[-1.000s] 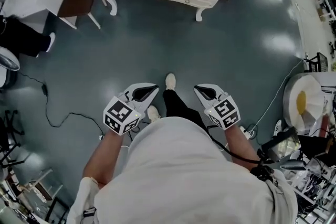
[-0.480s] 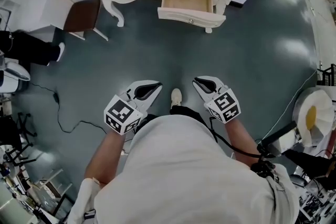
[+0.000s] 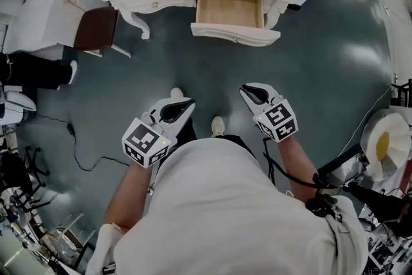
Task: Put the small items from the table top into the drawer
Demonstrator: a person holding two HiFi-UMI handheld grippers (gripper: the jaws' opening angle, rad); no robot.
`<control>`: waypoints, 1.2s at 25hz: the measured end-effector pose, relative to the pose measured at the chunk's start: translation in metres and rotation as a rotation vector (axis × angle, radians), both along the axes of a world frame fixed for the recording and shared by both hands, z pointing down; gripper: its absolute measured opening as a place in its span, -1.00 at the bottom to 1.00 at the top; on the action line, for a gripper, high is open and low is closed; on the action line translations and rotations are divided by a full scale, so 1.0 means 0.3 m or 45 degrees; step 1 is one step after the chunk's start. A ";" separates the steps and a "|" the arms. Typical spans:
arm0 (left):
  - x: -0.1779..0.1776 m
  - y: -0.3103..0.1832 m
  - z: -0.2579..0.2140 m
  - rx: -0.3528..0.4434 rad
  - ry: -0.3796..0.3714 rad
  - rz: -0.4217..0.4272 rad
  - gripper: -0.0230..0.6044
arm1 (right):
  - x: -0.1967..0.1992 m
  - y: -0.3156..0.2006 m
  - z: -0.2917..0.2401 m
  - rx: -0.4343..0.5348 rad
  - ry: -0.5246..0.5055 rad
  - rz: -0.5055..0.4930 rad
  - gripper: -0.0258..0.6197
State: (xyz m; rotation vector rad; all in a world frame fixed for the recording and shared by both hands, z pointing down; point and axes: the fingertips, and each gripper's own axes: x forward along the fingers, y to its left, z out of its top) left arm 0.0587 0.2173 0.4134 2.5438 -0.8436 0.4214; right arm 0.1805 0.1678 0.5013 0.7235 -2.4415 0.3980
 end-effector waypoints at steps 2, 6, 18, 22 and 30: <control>-0.038 -0.073 0.008 0.012 0.012 0.018 -0.92 | -0.016 -0.072 0.005 0.012 0.020 0.032 -0.80; -0.141 -0.228 0.010 0.034 0.031 0.091 -0.92 | -0.079 -0.215 -0.012 0.031 0.050 0.139 -0.80; -0.454 -0.547 -0.008 0.044 0.062 0.343 -0.93 | -0.257 -0.553 -0.075 0.104 0.151 0.452 -0.83; -0.502 -0.620 0.025 0.030 0.087 0.347 -0.93 | -0.251 -0.642 -0.052 0.098 0.193 0.503 -0.83; -0.517 -0.735 -0.009 0.023 0.091 0.277 -0.93 | -0.147 -0.897 -0.057 0.114 0.261 0.540 -0.82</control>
